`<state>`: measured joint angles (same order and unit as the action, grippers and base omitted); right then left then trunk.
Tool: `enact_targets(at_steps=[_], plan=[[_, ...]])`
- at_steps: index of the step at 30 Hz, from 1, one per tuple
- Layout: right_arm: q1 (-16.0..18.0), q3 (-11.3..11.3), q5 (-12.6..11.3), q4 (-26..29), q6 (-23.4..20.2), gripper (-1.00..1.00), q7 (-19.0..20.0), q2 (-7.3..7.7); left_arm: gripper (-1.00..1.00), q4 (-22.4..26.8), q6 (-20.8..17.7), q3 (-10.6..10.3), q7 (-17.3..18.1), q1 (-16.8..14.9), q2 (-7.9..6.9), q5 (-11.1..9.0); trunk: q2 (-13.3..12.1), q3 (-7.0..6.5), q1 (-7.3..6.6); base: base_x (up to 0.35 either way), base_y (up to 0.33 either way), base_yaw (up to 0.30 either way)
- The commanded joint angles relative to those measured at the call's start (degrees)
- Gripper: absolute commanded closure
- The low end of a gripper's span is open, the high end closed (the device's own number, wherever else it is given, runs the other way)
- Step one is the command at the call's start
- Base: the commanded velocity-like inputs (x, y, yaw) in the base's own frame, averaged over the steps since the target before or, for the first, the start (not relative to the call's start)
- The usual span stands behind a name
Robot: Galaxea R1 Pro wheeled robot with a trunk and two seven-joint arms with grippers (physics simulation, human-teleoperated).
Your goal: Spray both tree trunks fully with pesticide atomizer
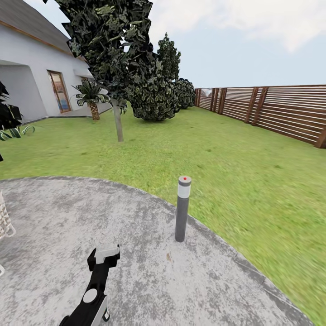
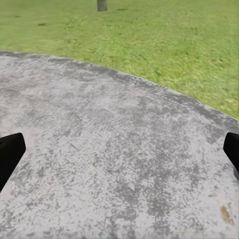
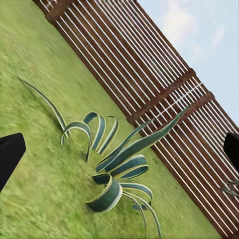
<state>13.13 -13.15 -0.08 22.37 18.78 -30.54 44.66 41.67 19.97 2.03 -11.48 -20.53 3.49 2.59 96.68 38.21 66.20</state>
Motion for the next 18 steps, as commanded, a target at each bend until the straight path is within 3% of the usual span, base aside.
enact_targets(at_steps=[1,12,17,18], plan=[[0.1,-0.1,0.0,-0.1,0.3,-1.00,0.0,-0.01,-1.00,0.0,0.2,0.1,-0.1,0.0,0.04,0.3,0.4,0.24,0.22,0.000,0.000,0.000],[0.1,-0.1,0.1,-0.1,0.4,-1.00,0.0,-0.01,-1.00,0.0,0.2,0.2,-0.1,0.0,-0.33,0.3,4.9,2.21,2.64,0.000,0.000,0.000],[0.1,-0.1,0.2,-0.2,0.4,-1.00,0.0,-0.01,-1.00,0.3,0.2,0.3,-0.1,0.0,-2.34,0.1,6.9,3.11,3.73,0.000,0.000,0.000],[0.1,0.0,0.3,-0.2,0.4,-1.00,0.0,-0.01,-1.00,0.3,0.2,0.4,-0.1,0.0,-3.64,0.0,7.3,3.29,3.95,0.000,0.000,0.000]])
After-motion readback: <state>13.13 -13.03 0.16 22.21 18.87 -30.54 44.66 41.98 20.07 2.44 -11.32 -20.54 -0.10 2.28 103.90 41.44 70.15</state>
